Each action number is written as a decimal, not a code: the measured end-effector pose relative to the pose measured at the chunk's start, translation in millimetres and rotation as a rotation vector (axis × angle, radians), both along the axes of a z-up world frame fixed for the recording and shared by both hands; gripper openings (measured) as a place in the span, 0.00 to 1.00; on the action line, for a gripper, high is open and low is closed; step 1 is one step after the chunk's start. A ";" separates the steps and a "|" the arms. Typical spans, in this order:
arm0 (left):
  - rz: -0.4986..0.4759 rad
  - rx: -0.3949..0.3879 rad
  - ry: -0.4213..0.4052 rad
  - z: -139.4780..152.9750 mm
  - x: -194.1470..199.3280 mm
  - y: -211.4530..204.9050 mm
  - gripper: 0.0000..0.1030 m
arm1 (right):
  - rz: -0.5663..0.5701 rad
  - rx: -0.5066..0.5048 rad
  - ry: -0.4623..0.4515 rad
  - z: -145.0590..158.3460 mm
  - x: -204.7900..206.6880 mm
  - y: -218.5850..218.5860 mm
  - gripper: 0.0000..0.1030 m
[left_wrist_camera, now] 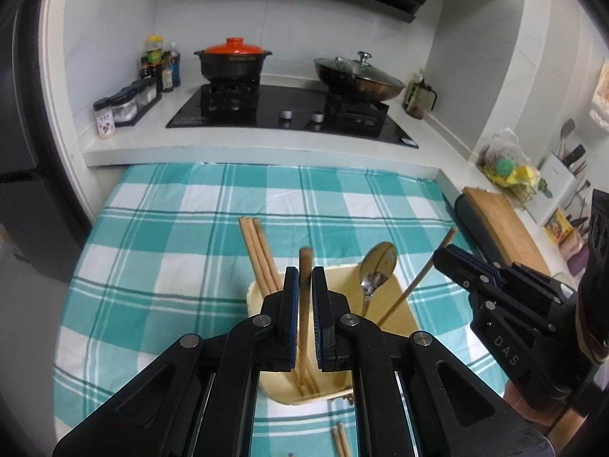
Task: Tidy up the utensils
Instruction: 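Grasp a chopstick with the left tool while the right tool carries its chopstick to the caddy, then drop both chopsticks into the caddy and withdraw both open tools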
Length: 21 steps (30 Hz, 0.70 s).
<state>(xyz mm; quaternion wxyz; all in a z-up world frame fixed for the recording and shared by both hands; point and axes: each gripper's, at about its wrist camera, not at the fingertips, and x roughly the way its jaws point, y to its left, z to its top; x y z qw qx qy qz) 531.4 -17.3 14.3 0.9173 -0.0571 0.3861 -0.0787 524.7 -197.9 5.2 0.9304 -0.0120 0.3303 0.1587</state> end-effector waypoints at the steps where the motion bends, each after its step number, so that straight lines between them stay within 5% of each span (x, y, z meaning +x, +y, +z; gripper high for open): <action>1: 0.010 -0.004 0.003 0.9 0.9 1.5 0.07 | -0.019 0.002 0.015 -3.4 4.8 -2.0 0.07; 3: 0.012 -0.038 0.002 7.5 -2.3 8.2 0.13 | -0.046 0.013 0.033 -3.1 11.7 -6.0 0.08; 5: -0.004 -0.038 -0.027 18.7 -14.3 14.6 0.31 | -0.066 0.038 0.012 6.9 9.1 -12.6 0.10; 8: -0.031 0.032 -0.077 33.3 -44.0 26.7 0.50 | -0.075 0.067 -0.049 29.5 -10.9 -24.5 0.33; 12: -0.099 0.112 -0.062 30.9 -97.4 48.3 0.63 | -0.067 0.055 -0.103 48.3 -50.7 -41.3 0.37; 16: -0.154 0.158 -0.003 0.0 -161.4 68.5 0.70 | -0.027 0.004 -0.058 31.7 -102.1 -57.4 0.37; 21: -0.119 0.132 0.075 -68.9 -236.6 89.7 0.72 | 0.011 -0.109 0.014 -31.9 -177.1 -73.6 0.37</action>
